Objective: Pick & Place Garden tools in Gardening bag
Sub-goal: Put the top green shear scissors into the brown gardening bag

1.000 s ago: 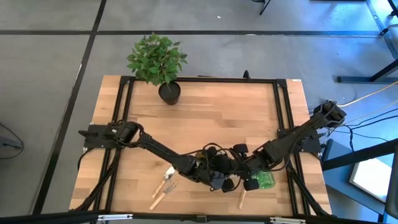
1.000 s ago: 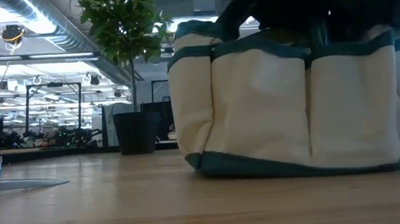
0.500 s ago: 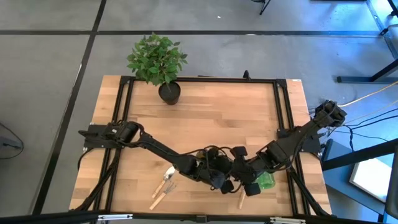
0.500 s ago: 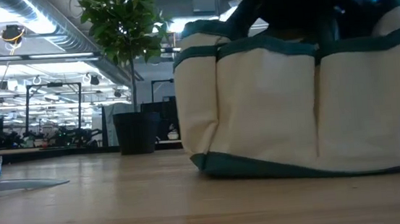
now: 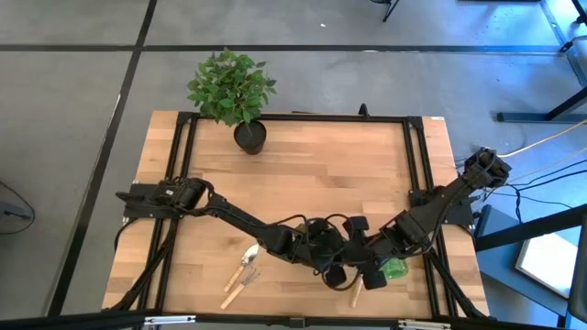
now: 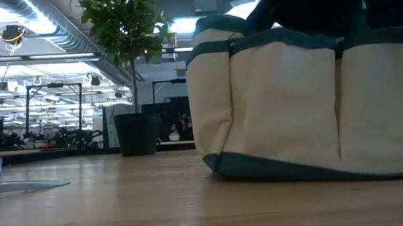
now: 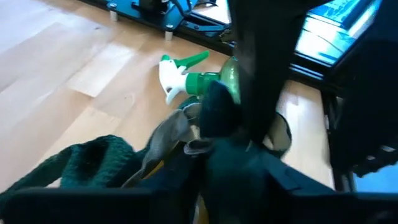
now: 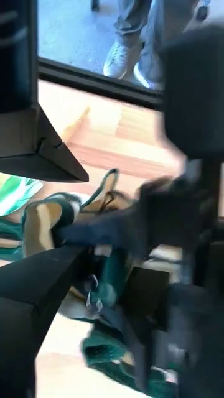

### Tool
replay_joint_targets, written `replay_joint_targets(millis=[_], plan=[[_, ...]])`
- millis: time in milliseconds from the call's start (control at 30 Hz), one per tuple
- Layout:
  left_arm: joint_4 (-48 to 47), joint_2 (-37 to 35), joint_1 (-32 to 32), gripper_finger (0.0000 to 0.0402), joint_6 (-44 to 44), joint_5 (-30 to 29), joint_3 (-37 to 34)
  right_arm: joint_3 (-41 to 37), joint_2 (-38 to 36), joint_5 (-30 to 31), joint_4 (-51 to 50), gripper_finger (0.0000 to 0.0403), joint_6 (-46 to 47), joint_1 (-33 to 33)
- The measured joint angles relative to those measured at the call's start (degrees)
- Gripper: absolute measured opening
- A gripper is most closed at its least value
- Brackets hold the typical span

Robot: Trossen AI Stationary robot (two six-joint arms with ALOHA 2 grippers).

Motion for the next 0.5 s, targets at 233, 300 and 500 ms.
replay_joint_targets(millis=[233, 300, 500], plan=[[-3.5, -2.3, -0.3, 0.0187, -3.4, 1.5, 0.0, -0.1, 0.1, 0.2, -0.7, 0.0179, 0.1, -0.1], [-4.8, -3.5, -0.6, 0.0189, -3.6, 0.5, 0.0, -0.1, 0.1, 0.6, -1.1, 0.0179, 0.0, -0.1], [-12.0, -8.3, -1.8, 0.0179, -2.5, -0.2, 0.4, -0.2, 0.2, 1.2, -1.9, 0.0179, 0.0, -0.2]])
